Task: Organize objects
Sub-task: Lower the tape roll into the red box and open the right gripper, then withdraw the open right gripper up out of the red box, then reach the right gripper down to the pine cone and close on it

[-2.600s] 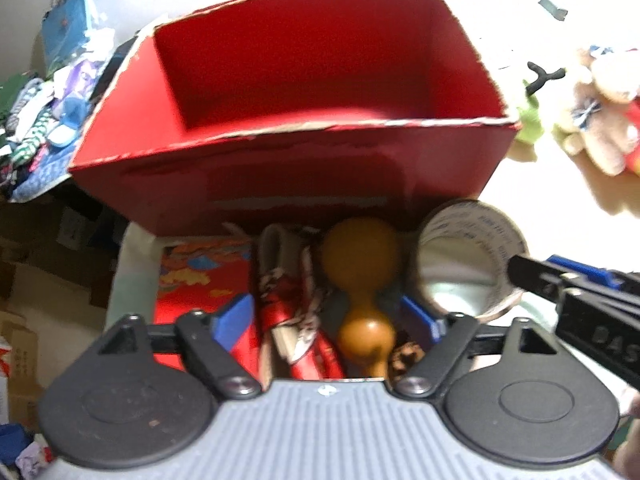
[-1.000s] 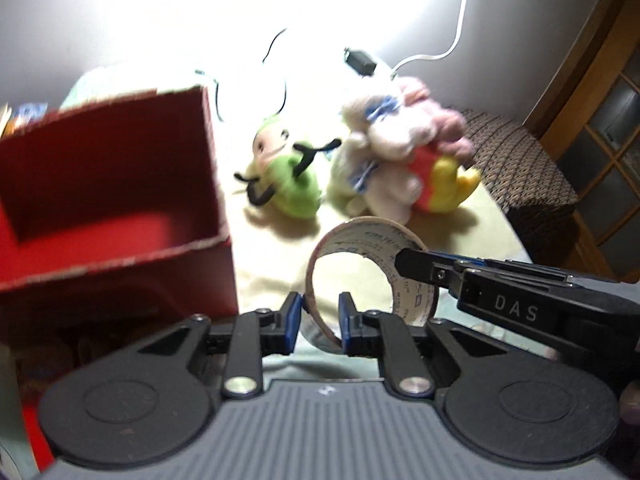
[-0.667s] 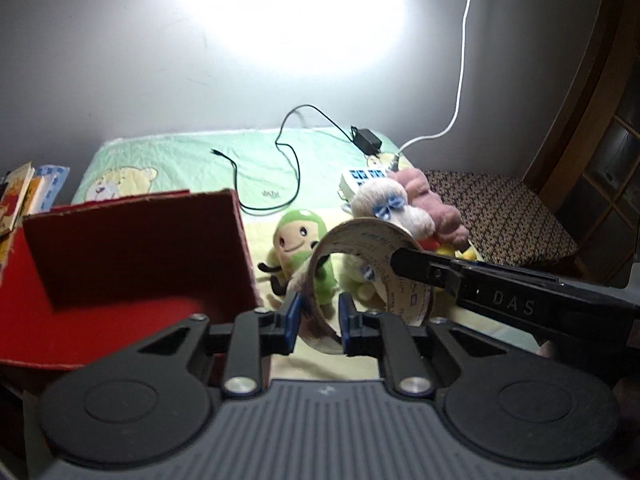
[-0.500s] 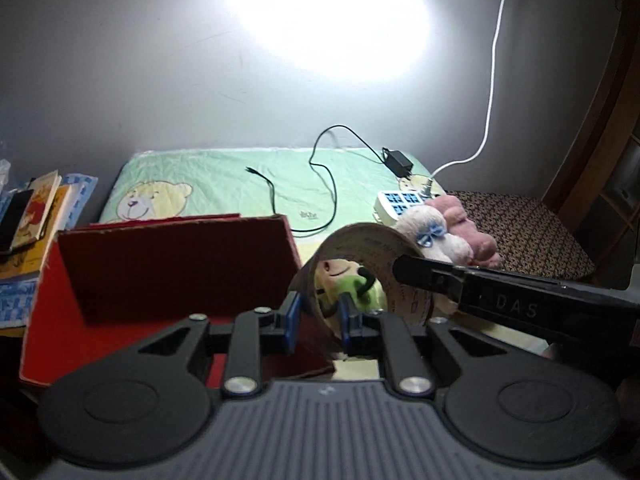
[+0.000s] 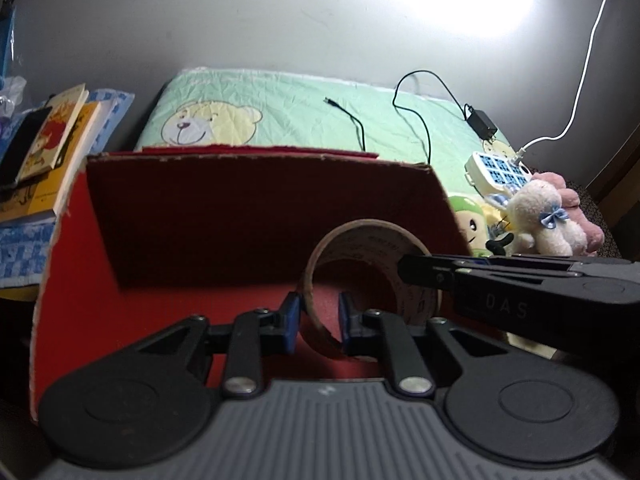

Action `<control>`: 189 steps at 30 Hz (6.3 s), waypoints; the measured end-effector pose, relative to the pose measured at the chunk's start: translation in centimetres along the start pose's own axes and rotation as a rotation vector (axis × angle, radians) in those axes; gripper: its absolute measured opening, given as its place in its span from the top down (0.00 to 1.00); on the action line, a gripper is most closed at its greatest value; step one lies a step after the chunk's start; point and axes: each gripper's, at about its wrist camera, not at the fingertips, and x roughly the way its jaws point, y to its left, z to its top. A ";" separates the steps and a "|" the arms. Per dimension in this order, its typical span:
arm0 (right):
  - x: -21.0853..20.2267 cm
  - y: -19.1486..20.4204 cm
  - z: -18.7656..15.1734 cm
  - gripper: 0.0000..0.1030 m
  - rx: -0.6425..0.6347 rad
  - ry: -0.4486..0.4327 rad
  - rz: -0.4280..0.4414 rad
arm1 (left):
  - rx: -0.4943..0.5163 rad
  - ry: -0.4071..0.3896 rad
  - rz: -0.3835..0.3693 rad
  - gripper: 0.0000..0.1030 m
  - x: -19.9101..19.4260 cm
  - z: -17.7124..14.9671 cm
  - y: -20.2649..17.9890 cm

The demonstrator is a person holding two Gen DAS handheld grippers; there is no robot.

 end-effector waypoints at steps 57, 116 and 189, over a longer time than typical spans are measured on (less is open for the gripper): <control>7.0 2.4 0.7 0.80 0.219 0.212 0.003 | 0.041 0.141 0.254 0.53 3.6 -0.3 5.3; -7.0 -0.9 -5.8 0.65 0.019 -0.113 0.229 | 0.037 -0.009 0.611 0.32 -6.0 -7.4 -5.1; -3.3 -9.3 -13.7 0.51 0.250 0.346 0.381 | 0.088 0.220 0.215 0.37 -2.9 -15.0 -7.9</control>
